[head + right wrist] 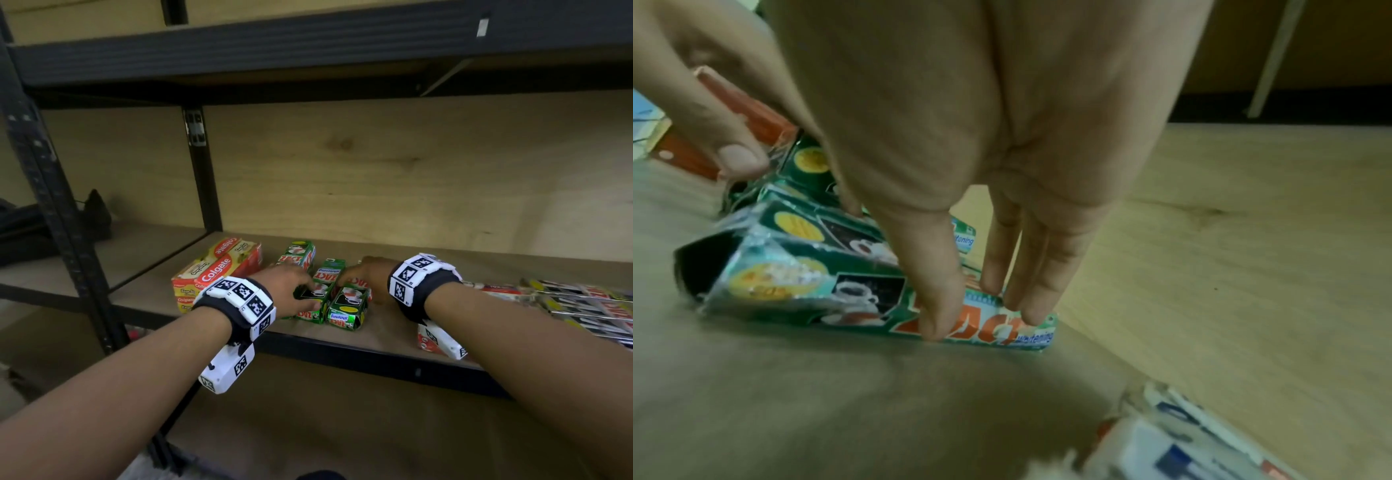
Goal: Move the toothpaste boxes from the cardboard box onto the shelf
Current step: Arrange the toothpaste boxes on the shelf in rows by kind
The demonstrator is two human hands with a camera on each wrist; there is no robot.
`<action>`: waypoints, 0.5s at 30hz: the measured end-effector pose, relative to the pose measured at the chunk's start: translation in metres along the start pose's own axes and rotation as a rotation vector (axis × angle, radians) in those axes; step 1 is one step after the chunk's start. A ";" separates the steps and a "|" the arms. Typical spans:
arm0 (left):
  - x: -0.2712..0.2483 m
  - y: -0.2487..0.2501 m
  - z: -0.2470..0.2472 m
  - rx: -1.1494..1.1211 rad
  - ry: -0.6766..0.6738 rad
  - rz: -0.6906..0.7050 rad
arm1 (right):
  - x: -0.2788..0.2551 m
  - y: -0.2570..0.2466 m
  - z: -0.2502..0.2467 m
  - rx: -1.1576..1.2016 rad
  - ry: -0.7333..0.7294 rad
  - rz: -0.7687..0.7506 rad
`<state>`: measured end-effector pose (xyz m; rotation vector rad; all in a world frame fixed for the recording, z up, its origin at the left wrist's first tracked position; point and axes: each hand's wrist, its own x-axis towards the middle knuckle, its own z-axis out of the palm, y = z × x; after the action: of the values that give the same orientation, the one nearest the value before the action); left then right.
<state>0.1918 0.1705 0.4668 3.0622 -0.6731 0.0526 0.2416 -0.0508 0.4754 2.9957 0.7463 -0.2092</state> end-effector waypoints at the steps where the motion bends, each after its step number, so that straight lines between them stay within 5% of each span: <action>1: -0.001 0.001 0.000 0.008 0.007 0.003 | 0.002 -0.001 0.002 0.014 0.018 0.013; 11: -0.002 0.014 -0.001 -0.001 0.023 -0.109 | -0.015 -0.001 -0.013 0.067 0.081 -0.021; 15: 0.006 0.030 -0.007 0.018 0.010 -0.196 | -0.039 0.014 -0.032 0.259 0.260 -0.047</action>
<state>0.1847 0.1405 0.4738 3.1253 -0.3718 0.0735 0.2177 -0.0784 0.5124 3.2952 0.8742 0.0926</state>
